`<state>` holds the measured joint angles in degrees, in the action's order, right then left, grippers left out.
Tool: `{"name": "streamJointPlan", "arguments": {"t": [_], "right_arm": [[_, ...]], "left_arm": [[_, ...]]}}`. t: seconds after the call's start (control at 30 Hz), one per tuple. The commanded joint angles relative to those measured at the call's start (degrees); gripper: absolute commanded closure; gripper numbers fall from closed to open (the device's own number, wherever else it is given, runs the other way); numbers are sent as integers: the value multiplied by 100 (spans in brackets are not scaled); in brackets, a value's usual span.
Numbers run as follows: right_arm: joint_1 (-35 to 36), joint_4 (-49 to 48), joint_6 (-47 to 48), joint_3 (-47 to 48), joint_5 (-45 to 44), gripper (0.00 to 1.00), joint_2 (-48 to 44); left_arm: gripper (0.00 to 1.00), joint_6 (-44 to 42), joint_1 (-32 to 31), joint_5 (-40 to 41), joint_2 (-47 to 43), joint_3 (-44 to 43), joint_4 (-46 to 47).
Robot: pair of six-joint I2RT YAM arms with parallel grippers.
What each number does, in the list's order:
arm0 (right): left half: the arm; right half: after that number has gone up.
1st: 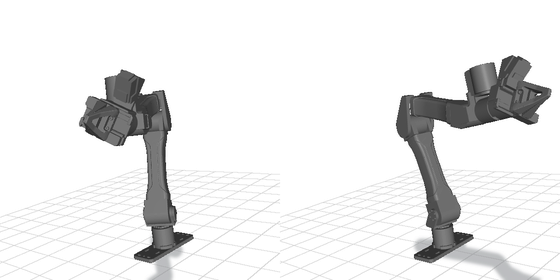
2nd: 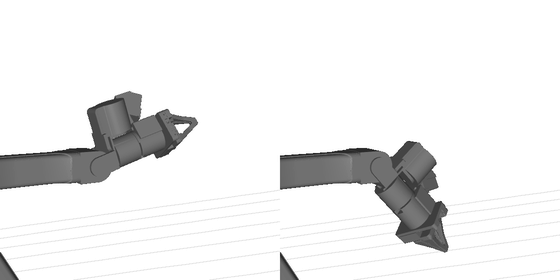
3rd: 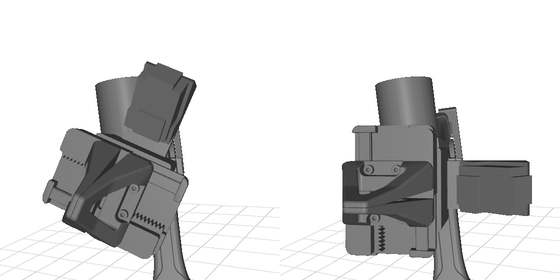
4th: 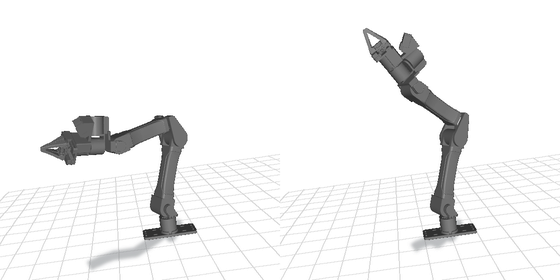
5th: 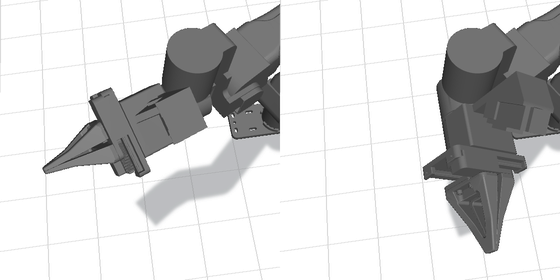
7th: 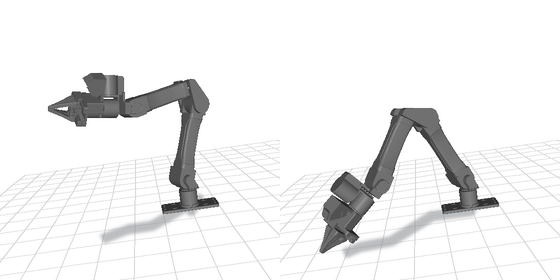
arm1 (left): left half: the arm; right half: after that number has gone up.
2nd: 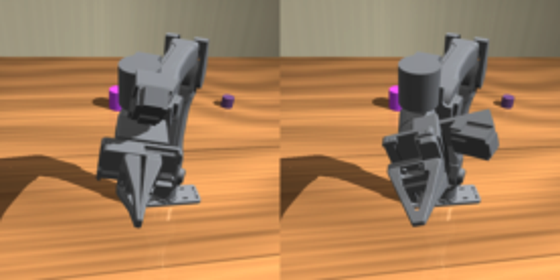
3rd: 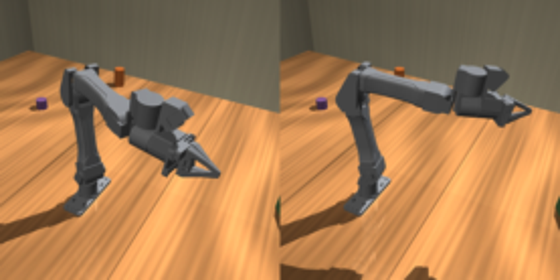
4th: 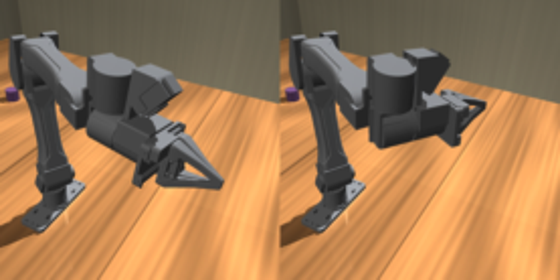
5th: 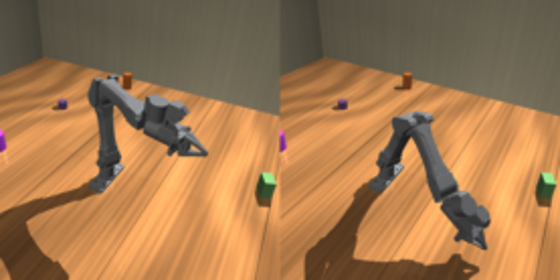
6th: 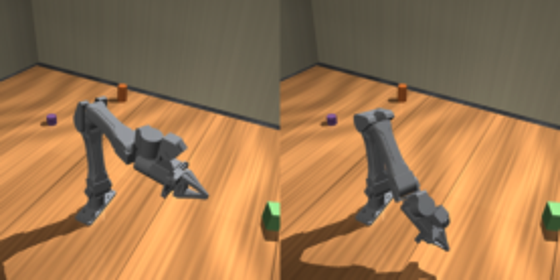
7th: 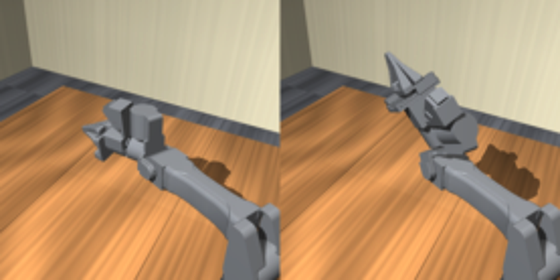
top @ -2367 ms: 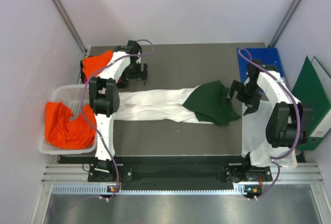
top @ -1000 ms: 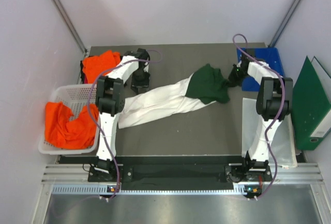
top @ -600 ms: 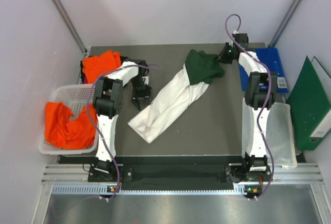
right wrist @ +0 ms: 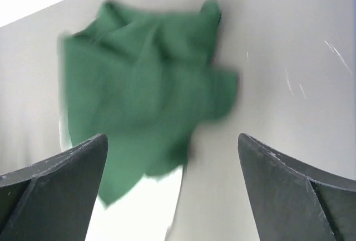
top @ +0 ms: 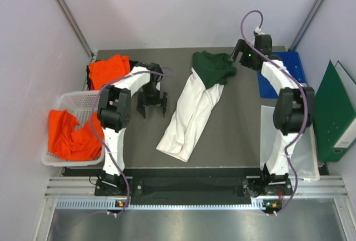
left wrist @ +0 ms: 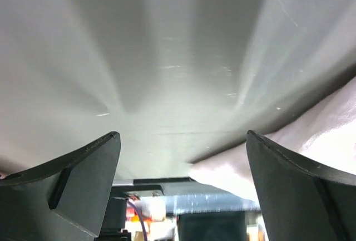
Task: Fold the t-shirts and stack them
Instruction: Rotate the tshirt 80 degrees
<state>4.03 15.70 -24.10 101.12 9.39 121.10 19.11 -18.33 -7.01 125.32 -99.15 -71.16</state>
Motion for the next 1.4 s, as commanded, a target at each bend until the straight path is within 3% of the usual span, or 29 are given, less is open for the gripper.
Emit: {"name": "streamJointPlan", "arguments": {"t": [0.0,0.13,0.23,0.4,0.53,0.73,0.9,1.07,1.1,1.17,1.27,1.37], "right_arm": [[-8,-86,144,-1590,-18,0,-2360],[45,82,-691,-3262,1125,0,-3424],[325,-129,-1368,-4598,1705,6,-4058],[1485,-664,-2317,-5935,1882,16,-4516],[2311,-1006,-2793,-6122,1952,22,-4061],[3269,-1666,-3549,-5921,2234,27,-3199],[3990,-1290,-3900,-5305,2199,34,-2460],[4360,-525,-3779,-4953,2085,39,-2134],[4378,-411,-3734,-4944,2024,42,-2143],[4387,-191,-3638,-5040,1988,58,-2204],[4387,-7,-3506,-5198,1927,96,-2336],[4387,362,-3278,-5304,1708,100,-2520]], "left_arm": [[1,224,57,630,-578,-227,31],[1,242,49,-71,-1183,369,400],[1,303,57,-774,-1956,1552,909],[3,426,49,-1751,-3302,2979,1963],[9,356,40,-2015,-3760,3971,2360],[17,119,40,-1796,-3673,4343,2598],[22,57,31,-1602,-3321,4317,2721],[34,66,-4,-1778,-3101,4352,2853],[37,84,-13,-1778,-3084,4352,2870],[39,84,-66,-1761,-3110,4352,2862],[39,154,-75,-1708,-3224,4317,2844],[37,233,-66,-1708,-3365,4203,2800]]}}
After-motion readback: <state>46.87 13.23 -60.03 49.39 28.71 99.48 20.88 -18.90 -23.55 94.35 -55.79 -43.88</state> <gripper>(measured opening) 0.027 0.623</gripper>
